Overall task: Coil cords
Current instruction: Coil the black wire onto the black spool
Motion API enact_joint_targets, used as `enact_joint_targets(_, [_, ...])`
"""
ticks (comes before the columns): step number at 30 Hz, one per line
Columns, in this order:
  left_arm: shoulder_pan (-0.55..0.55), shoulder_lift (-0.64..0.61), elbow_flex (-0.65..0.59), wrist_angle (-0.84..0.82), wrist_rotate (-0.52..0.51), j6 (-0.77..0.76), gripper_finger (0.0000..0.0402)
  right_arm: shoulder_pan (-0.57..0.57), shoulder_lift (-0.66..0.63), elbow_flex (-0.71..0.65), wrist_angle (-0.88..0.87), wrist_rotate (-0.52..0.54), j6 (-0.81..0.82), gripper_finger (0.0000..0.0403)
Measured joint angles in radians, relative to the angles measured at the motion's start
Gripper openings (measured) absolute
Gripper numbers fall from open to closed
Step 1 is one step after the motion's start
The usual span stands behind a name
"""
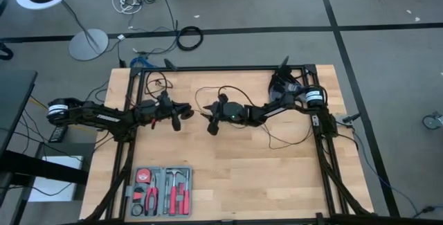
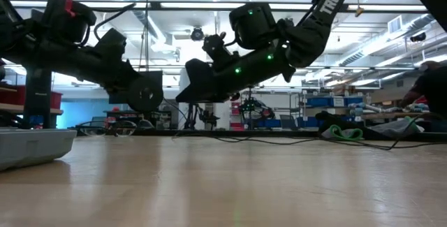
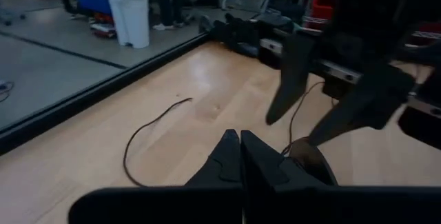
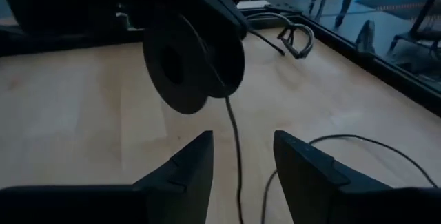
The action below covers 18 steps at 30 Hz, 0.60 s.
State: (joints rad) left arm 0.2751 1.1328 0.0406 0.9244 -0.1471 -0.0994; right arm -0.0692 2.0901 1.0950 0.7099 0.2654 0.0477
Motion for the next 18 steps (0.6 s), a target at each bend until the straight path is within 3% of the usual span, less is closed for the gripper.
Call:
enact_joint_targets(6, [0.000, 0.000, 0.000, 0.013, 0.020, 0.077, 0.0000, -0.024, -0.003, 0.004, 0.026, -0.185, -0.041, 0.0152])
enact_joint_targets(14, [0.000, 0.000, 0.000, 0.063, 0.090, 0.174, 0.0000, -0.052, 0.002, 0.094, -0.032, -0.219, -0.132, 0.0151])
enact_joint_targets(18, [0.000, 0.000, 0.002, 0.087, 0.102, 0.203, 0.0000, -0.068, 0.002, 0.132, -0.117, -0.301, -0.151, 0.0151])
